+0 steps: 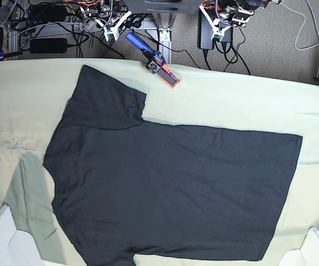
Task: Fold the T-shirt properly
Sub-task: 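Move both grippers out from rest toward the dark grey T-shirt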
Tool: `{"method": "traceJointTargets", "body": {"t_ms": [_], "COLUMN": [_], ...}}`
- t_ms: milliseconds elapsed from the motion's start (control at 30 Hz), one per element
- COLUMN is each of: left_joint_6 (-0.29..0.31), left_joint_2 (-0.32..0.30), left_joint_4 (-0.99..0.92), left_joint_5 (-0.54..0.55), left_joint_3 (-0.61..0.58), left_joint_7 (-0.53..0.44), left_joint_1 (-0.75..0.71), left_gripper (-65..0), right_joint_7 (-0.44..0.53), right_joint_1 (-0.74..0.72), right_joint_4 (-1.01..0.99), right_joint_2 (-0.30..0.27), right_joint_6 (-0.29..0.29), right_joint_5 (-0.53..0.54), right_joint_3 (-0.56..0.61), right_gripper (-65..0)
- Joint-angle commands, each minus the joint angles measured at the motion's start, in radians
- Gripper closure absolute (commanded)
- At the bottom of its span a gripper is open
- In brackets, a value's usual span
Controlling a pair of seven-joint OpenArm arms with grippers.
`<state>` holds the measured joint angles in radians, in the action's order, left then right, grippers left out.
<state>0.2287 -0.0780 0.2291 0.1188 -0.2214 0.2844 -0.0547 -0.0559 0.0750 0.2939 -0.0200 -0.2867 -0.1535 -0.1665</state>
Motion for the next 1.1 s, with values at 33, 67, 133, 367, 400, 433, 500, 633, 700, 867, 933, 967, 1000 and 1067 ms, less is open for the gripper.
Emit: {"method": "traceJointTargets", "body": {"t_ms": [33,67,133,367,400,433,500,633,700,867,933,967,1000,1067], "left_joint_6": [0.026,0.026,0.026,0.041,0.064,0.092,0.122,0.127,0.127,0.123,0.124,0.124,0.124,0.131], "left_joint_2": [-0.003,-0.003,-0.003,-0.046,-0.059,-0.072,-0.098,-0.140,-0.156,-0.179,-0.185,-0.189,-0.194,-0.206], "left_joint_4": [0.006,0.006,0.006,0.054,0.082,0.117,0.199,0.403,0.516,0.803,0.914,0.966,1.017,1.121], "left_joint_5": [0.004,0.004,0.004,0.046,0.068,0.090,0.117,0.144,0.144,0.143,0.153,0.167,0.180,0.198], "left_joint_3": [0.001,0.001,0.001,0.001,0.001,0.001,0.002,0.002,0.002,0.029,0.063,0.077,0.090,0.114], "left_joint_7": [0.005,0.005,0.010,0.057,0.057,0.057,0.056,0.047,0.024,0.023,0.023,0.024,0.028,0.040], "left_joint_1": [0.002,0.002,0.002,-0.020,-0.037,-0.059,-0.106,-0.221,-0.285,-0.435,-0.493,-0.518,-0.542,-0.586], "left_gripper": [-1.7,-1.7,-1.7,-3.6,-5.1,-6.5,-6.6,-6.6,-6.6,-6.6,-6.7,-6.7,-6.7,-6.7], "right_joint_7": [0.007,0.008,0.007,0.003,0.003,0.003,0.003,0.003,0.003,-0.001,-0.001,-0.001,-0.001,-0.004], "right_joint_1": [0.003,0.003,0.003,0.016,0.026,0.042,0.081,0.193,0.256,0.435,0.512,0.547,0.582,0.652], "right_joint_4": [0.008,0.009,0.010,0.013,0.020,0.032,0.072,0.193,0.268,0.485,0.581,0.628,0.678,0.781], "right_joint_2": [-0.005,-0.005,-0.006,-0.039,-0.047,-0.053,-0.068,-0.096,-0.112,-0.165,-0.190,-0.201,-0.213,-0.237], "right_joint_6": [0.047,0.047,0.047,0.019,0.014,0.008,-0.010,-0.035,-0.041,-0.078,-0.077,-0.077,-0.077,-0.077], "right_joint_5": [0.003,0.003,0.003,-0.001,-0.001,-0.001,0.000,0.000,0.024,0.136,0.180,0.207,0.230,0.263], "right_joint_3": [-0.003,-0.003,-0.003,-0.003,-0.003,-0.003,-0.003,-0.003,-0.003,-0.003,-0.003,-0.003,-0.003,-0.003], "right_gripper": [-5.5,-5.5,-5.5,-5.5,-5.5,-5.5,-5.5,-5.5,-5.5,-5.5,-5.5,-5.5,-5.5,-5.5]}}
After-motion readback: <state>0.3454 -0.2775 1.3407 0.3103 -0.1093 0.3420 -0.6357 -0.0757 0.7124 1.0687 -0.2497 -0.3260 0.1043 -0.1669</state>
